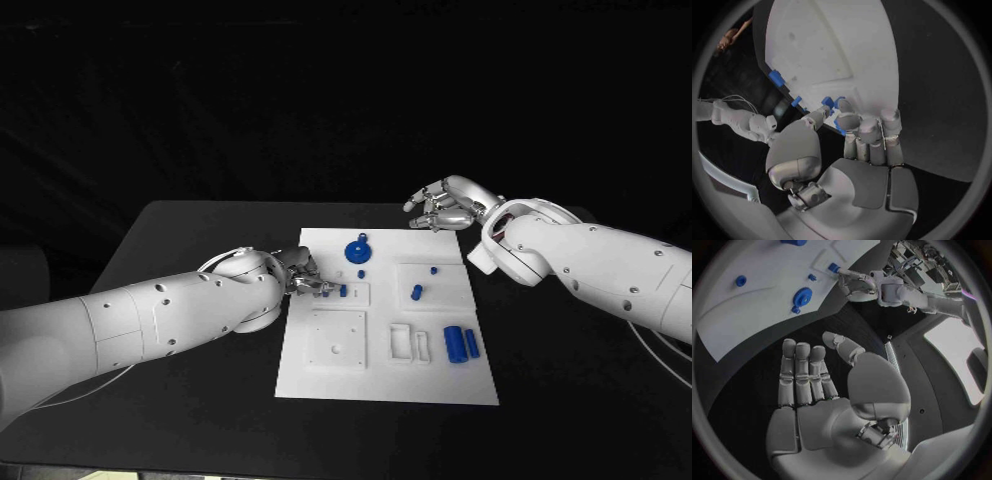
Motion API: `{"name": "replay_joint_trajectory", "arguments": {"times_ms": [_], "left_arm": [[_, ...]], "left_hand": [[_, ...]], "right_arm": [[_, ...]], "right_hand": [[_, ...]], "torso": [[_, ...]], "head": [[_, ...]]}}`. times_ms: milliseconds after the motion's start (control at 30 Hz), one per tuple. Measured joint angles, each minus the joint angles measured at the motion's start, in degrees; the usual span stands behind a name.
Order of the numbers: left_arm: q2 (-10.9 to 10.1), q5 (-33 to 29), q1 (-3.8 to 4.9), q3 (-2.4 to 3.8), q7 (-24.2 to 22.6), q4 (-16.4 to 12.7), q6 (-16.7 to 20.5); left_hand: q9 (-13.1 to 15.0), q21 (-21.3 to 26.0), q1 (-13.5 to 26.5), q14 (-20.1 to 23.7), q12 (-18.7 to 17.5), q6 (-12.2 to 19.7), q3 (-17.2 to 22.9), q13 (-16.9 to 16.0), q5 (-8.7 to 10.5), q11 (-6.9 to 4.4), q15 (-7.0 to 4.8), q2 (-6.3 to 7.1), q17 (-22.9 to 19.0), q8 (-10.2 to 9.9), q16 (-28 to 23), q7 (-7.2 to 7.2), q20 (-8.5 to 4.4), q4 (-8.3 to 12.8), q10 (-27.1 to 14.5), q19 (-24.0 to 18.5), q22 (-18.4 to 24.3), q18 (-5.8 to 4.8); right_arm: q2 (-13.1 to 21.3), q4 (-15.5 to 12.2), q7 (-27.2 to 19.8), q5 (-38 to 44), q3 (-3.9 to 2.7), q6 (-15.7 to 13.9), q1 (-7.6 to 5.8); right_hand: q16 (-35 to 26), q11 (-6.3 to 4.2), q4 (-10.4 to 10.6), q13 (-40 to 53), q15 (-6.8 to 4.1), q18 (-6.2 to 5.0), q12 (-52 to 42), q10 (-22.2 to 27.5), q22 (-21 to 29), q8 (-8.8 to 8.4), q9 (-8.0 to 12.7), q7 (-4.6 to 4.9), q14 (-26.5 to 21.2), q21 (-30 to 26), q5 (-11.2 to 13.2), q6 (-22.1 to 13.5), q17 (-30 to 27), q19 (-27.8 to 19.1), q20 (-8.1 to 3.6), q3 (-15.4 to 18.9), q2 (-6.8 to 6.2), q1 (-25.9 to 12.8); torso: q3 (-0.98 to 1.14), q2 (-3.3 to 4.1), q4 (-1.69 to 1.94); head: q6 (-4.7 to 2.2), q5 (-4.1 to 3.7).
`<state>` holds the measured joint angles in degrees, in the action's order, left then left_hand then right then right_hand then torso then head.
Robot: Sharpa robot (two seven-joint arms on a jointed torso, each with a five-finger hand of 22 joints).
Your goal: Assemble the parts on the task board
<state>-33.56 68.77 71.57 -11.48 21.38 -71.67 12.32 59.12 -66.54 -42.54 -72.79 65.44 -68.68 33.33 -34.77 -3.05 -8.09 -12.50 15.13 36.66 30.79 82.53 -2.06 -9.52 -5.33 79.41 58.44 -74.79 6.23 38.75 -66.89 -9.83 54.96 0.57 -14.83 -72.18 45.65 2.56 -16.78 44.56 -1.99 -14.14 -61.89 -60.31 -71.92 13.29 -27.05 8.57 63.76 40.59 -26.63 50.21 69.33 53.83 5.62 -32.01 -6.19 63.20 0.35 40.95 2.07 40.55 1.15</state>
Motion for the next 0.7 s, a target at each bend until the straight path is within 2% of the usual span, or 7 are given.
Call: {"name": "replay_joint_trajectory", "arguments": {"times_ms": [233, 467, 600, 700], "left_arm": [[-0.2, 0.0, -0.02, 0.25, 0.0, -0.1, 0.0], [-1.2, -0.7, -0.04, 3.09, -0.3, -0.5, 0.8], [-2.3, -2.8, 0.0, 4.07, -1.1, -1.1, 1.8], [-2.8, -4.4, 0.03, 4.41, -1.5, -1.3, 2.2]], "left_hand": [[0.0, 0.0, 0.0, 0.0, 0.0, 0.0, 0.0, 0.0, 0.0, 0.0, 0.01, 0.0, 0.0, 0.0, 0.0, 0.0, 0.0, 0.0, 0.0, 0.0, 0.0, 0.0], [0.0, 0.2, -0.3, 0.5, -0.6, 0.6, -0.3, 0.3, 0.0, 0.05, -0.33, 0.31, -0.2, -0.5, -0.4, -0.09, 0.02, -1.0, -0.1, 0.0, 0.2, 0.0], [-0.1, 0.9, -0.8, 1.4, -2.1, 2.4, -0.7, 1.0, 0.0, 0.52, -0.43, 0.82, -1.0, -1.5, -2.0, 0.46, 0.41, -2.1, -0.9, -0.8, 0.5, 0.0], [-0.8, 1.5, -1.5, 1.9, -3.1, 4.3, -1.1, 1.4, 0.0, 1.03, -0.22, 0.67, -1.4, -2.7, -2.9, 0.96, 0.64, -2.5, -1.4, -1.5, 0.8, 0.0]], "right_arm": [[0.0, 0.0, 0.0, 0.0, 0.0, 0.0, 0.07], [0.0, 0.0, 0.0, 0.0, 0.0, 0.0, 0.12], [0.1, 0.0, 0.0, 0.0, 0.0, 0.0, 0.13], [0.1, 0.0, 0.0, 0.0, 0.0, 0.0, 0.13]], "right_hand": [[0.0, 0.0, 0.0, 0.0, 0.0, 0.0, 0.0, 0.0, 0.0, 0.0, 0.1, 0.0, 0.0, 0.0, 0.0, 0.0, 0.0, 0.0, 0.0, 0.0, 0.0, 0.0], [0.0, 0.0, 0.0, 0.0, 0.0, 0.0, 0.0, 0.0, 0.0, 0.0, 0.0, 0.15, 0.0, 0.0, 0.0, -0.2, 0.0, 0.0, 0.0, 0.0, 0.0, 0.0], [0.0, 0.0, 0.0, 0.0, 0.0, 0.0, 0.0, 0.0, 0.0, 0.0, 0.0, 0.07, 0.0, 0.0, 0.0, -0.3, 0.0, 0.0, 0.0, 0.0, 0.0, 0.0], [0.0, 0.0, 0.0, 0.0, 0.0, 0.0, 0.0, 0.0, 0.0, 0.0, 0.0, 0.07, 0.0, 0.0, 0.0, -0.3, 0.0, 0.0, 0.0, 0.0, 0.0, 0.0]], "torso": [[0.0, 0.0, 0.02], [-0.01, 0.0, -0.01], [0.0, -0.01, 0.01], [0.02, -0.02, 0.02]], "head": [[-0.01, 0.0], [-0.01, 0.0], [-0.13, -0.04], [-0.19, -0.07]]}}
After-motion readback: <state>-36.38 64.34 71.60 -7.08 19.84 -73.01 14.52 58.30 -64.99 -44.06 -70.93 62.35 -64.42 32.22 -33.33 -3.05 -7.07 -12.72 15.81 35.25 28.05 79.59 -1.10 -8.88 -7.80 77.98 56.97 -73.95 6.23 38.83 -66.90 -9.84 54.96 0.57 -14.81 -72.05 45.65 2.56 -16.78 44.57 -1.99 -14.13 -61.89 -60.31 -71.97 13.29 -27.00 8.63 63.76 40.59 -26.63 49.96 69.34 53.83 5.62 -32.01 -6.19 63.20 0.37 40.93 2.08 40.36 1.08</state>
